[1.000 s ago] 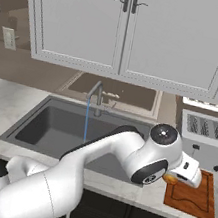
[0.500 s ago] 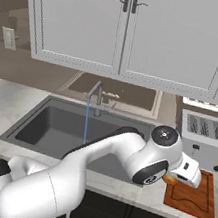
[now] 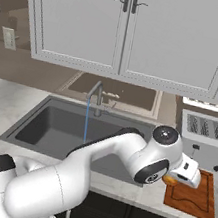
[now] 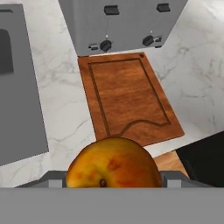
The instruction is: Pick the peach from the sink and place it on the cutting board to airdry. Then turn off the sink faucet.
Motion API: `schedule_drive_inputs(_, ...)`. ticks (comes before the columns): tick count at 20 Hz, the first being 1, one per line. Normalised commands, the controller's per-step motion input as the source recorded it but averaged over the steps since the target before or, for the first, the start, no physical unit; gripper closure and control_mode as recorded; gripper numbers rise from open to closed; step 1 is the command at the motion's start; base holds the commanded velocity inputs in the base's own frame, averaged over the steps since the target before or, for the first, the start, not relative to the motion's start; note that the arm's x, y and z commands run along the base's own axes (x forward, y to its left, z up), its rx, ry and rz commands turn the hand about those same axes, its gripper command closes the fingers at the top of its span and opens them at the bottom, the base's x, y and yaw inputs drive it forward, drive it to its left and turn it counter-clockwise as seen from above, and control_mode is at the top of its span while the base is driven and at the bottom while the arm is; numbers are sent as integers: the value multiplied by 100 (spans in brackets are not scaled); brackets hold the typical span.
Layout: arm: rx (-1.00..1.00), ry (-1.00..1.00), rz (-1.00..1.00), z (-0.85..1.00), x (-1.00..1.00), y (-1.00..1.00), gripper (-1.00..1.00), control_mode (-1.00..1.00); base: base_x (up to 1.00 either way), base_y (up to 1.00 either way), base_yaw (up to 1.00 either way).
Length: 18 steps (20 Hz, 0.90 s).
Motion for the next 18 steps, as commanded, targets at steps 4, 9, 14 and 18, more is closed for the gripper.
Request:
schedule_drive_inputs(4,0,3,0,-10,6,-9,100,-100,0,0,0)
schedule_drive_inputs(9,0,0,3,-8,2,-7,100,-100,0,0,0)
schedule_drive_inputs(14,0,0,6,-12,0,-4,100,-100,0,0,0)
schedule_drive_inputs(18,0,0,8,-14,0,-7,100,-100,0,0,0)
